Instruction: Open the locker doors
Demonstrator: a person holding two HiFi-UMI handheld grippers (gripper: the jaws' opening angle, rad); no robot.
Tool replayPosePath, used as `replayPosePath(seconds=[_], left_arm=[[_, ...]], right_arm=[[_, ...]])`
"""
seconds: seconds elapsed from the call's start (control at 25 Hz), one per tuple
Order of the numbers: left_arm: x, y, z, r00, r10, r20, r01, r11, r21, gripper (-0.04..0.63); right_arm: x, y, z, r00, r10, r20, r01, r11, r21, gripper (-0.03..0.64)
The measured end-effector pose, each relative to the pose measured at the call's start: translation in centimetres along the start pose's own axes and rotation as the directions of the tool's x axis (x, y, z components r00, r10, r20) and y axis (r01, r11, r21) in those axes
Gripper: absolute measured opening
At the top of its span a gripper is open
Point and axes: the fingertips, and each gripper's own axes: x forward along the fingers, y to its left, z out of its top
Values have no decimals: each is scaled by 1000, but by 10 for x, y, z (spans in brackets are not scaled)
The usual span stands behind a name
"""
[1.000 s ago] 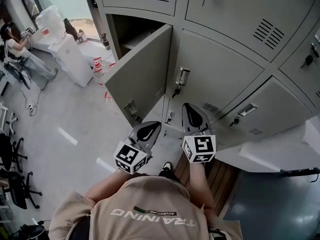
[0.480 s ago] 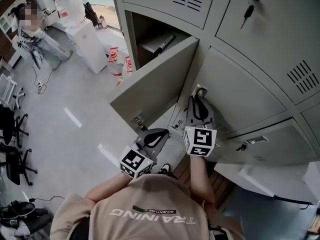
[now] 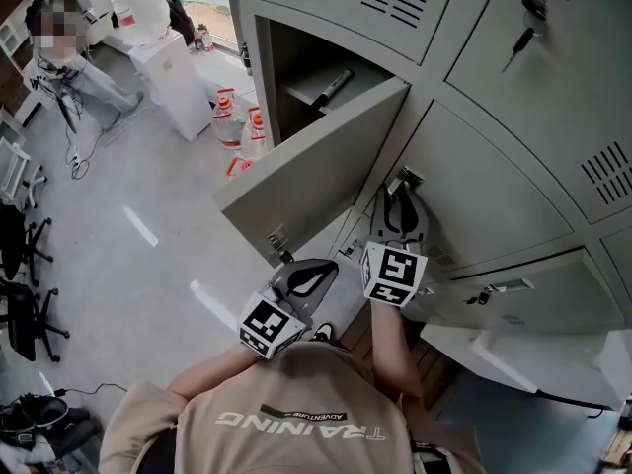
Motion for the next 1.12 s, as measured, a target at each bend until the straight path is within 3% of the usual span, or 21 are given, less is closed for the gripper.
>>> replayPosePath(seconds=[0.2, 0.6, 0.8, 0.92, 1.12], left_arm=[[-4, -2, -1, 1000, -3, -3, 3, 1000, 1, 8], [-24, -7, -10, 998, 39, -44, -40, 999, -18, 8], [-46, -15, -4, 999, 51, -6, -51, 998, -28, 8], [-69, -26, -11, 1000, 2, -18, -3, 1000, -20, 8], [-103, -51, -22, 990, -137, -28, 137, 991, 10, 8]], right_arm=[[4, 1, 2, 999, -30, 14, 30, 999, 17, 86], [-37, 28, 6, 996, 83, 19, -84, 996, 37, 84], [-85, 50, 9, 991, 133, 26, -134, 991, 30, 84], [-124, 62, 8, 993, 114, 37, -116, 992, 46, 85], [-193, 56, 1, 999, 13, 49, -15, 999, 39, 85]])
